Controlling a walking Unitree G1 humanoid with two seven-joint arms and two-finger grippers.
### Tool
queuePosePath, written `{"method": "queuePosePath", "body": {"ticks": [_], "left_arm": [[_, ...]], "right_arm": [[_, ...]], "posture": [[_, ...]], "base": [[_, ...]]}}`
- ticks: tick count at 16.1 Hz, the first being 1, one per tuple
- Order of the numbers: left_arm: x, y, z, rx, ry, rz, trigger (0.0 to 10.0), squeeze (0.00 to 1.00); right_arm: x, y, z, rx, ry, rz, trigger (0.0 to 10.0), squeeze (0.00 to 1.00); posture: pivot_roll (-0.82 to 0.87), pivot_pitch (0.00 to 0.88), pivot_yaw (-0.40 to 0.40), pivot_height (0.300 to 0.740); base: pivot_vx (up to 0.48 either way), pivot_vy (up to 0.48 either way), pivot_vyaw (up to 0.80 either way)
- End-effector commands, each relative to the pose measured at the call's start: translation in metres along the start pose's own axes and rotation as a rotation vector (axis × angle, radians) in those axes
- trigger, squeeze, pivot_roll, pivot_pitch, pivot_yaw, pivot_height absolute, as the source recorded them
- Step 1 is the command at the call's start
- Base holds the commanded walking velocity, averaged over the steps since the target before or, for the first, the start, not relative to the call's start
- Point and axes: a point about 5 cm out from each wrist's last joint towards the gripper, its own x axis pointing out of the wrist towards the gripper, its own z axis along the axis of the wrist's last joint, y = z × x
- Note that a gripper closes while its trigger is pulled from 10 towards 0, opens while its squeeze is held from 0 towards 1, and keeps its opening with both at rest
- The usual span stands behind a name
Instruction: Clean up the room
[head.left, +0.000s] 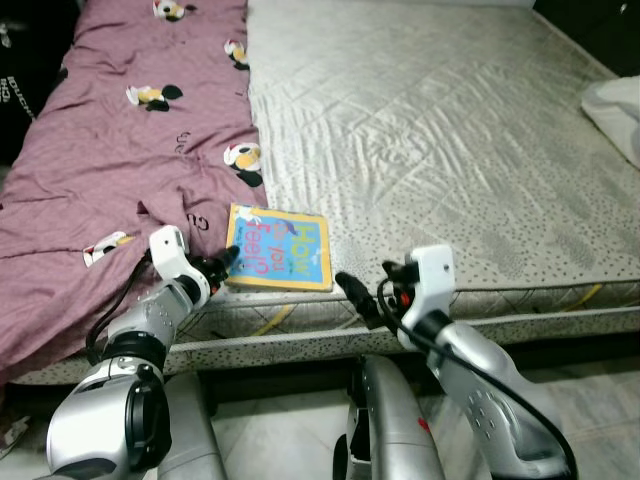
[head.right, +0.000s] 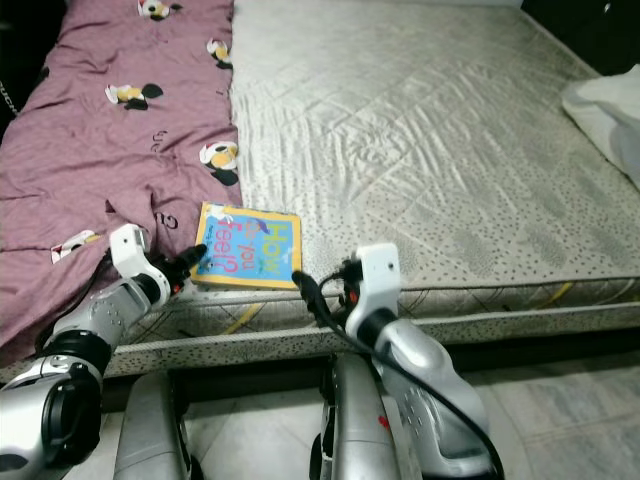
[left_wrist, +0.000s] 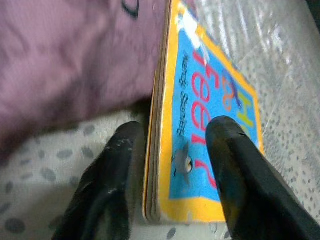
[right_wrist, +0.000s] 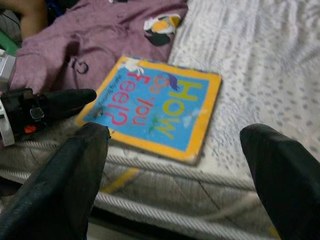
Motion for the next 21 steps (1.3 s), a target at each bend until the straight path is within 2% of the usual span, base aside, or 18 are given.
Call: {"method": "queuePosePath", "body": {"ticks": [1, 5, 10, 11, 12, 15, 16, 17, 21], "left_arm": [[0.000, 0.001, -0.006, 0.007, 0.023, 0.002, 10.0, 1.00], [-0.005, 0.009, -0.010, -0.034, 0.024, 0.022, 10.0, 1.00], [0.000, 0.005, -0.009, -0.096, 0.024, 0.030, 10.0, 1.00], [0.002, 0.002, -0.008, -0.109, 0.021, 0.024, 10.0, 0.44], [0.003, -0.001, -0.005, -0.118, 0.014, 0.018, 10.0, 0.00], [0.010, -0.014, 0.002, -0.164, 0.000, -0.004, 10.0, 0.00], [0.012, -0.016, 0.000, -0.160, 0.014, 0.016, 7.5, 0.00], [0.013, -0.019, -0.001, -0.172, 0.011, 0.008, 0.0, 0.00], [0.015, -0.025, 0.000, -0.179, 0.011, -0.018, 0.0, 0.00]], "right_arm": [[-0.004, -0.002, 0.003, -0.009, -0.002, -0.011, 10.0, 0.00], [-0.008, -0.001, 0.000, 0.007, 0.005, -0.029, 10.0, 0.00], [-0.035, -0.006, 0.001, 0.011, 0.021, -0.091, 10.0, 0.00], [-0.039, -0.007, 0.001, 0.008, 0.025, -0.105, 10.0, 0.00], [-0.040, -0.007, 0.000, 0.008, 0.027, -0.110, 10.0, 0.00], [-0.042, -0.004, 0.000, 0.010, 0.034, -0.113, 10.0, 0.00], [-0.042, -0.003, 0.001, 0.007, 0.040, -0.103, 10.0, 0.00], [-0.041, -0.003, 0.002, 0.005, 0.043, -0.100, 10.0, 0.00], [-0.038, -0.005, 0.004, -0.006, 0.043, -0.098, 10.0, 0.00]], "posture": [[-0.16, 0.155, -0.073, 0.534], [-0.16, 0.168, -0.081, 0.534], [-0.26, 0.193, -0.078, 0.534], [-0.27, 0.193, -0.079, 0.534], [-0.28, 0.195, -0.080, 0.534], [-0.28, 0.189, -0.087, 0.534], [-0.28, 0.184, -0.090, 0.534], [-0.28, 0.182, -0.091, 0.534], [-0.27, 0.168, -0.093, 0.534]], "base": [[0.000, 0.000, 0.00], [0.000, 0.000, 0.00], [0.000, 0.000, 0.00], [0.000, 0.000, 0.00], [0.000, 0.000, 0.00], [0.000, 0.000, 0.00], [0.000, 0.000, 0.00], [0.000, 0.000, 0.00], [0.000, 0.000, 0.00]]}}
